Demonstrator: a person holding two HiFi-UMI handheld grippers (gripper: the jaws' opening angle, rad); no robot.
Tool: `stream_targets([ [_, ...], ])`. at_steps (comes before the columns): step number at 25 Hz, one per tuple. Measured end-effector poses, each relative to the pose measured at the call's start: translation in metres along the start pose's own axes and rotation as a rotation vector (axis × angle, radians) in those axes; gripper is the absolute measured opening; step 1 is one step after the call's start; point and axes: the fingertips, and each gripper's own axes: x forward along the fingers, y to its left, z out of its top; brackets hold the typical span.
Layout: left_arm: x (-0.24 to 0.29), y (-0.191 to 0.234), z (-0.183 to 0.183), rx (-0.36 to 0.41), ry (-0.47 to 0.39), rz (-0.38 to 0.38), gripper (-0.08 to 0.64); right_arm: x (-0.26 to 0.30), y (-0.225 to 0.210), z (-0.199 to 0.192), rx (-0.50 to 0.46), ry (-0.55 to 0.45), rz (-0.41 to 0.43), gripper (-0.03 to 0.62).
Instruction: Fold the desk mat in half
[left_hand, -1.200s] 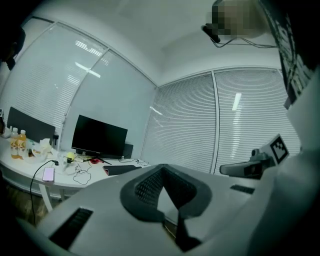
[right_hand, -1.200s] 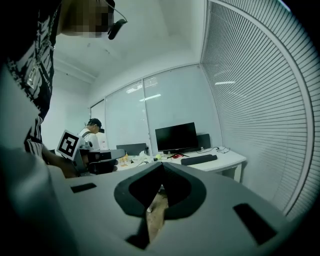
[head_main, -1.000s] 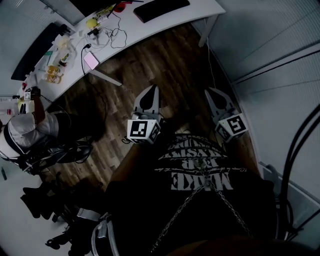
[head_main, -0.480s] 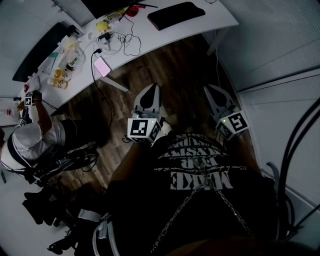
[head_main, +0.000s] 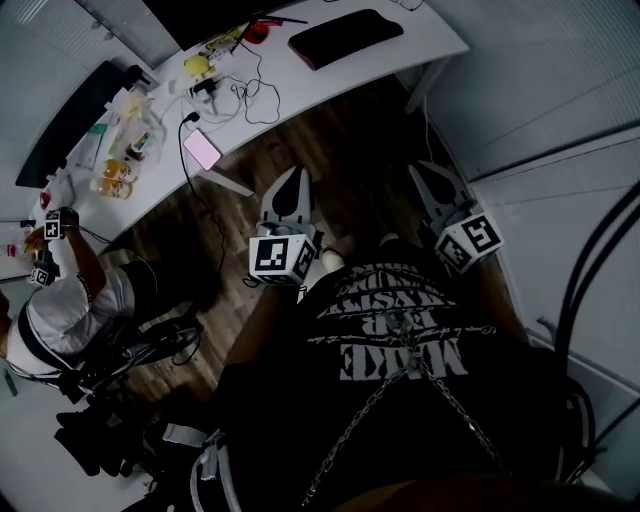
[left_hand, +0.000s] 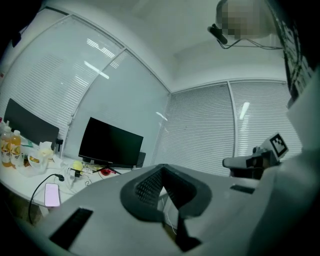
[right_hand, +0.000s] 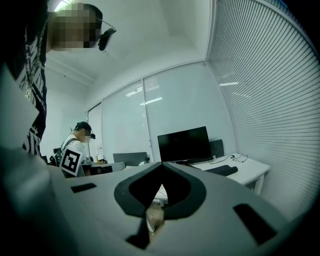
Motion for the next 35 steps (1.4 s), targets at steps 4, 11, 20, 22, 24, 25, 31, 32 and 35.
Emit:
stream_targets([
  [4,0.007,-0.001,-0.002,-0.015,0.014,-0.015,0.0,0.005,-0.002,0.005,0.027,0.008,-0.003,0.0],
  [11,0.018,0.007,0.004,-0.018,0.026,0.023,-0.001,0.019,-0.006,0.012,0.019,0.013,0.041,0.0],
  [20,0.082,0.018,-0.015,-0.006,0.102,0.075,-0.001,0.066,-0.069,-0.007,0.075,0.075,0.094,0.0],
  [22,0.107,0.024,-0.017,-0.009,0.119,0.098,-0.001,0.076,-0.092,-0.012,0.081,0.099,0.1,0.0],
  [24,0.136,0.027,-0.018,0.0,0.124,0.111,0.0,0.087,-0.117,-0.014,0.086,0.108,0.104,0.0],
  [25,0.147,0.028,-0.018,0.007,0.125,0.111,0.0,0.09,-0.126,-0.013,0.086,0.109,0.105,0.0],
  [31,0.205,0.008,-0.027,-0.006,0.156,0.069,0.0,0.099,-0.179,0.002,0.081,0.103,0.096,0.0],
  [32,0.218,0.002,-0.028,-0.012,0.16,0.06,-0.001,0.1,-0.192,0.008,0.085,0.092,0.092,0.0],
  [35,0.254,-0.013,-0.023,-0.006,0.151,0.045,0.0,0.105,-0.226,0.024,0.089,0.072,0.086,0.0],
])
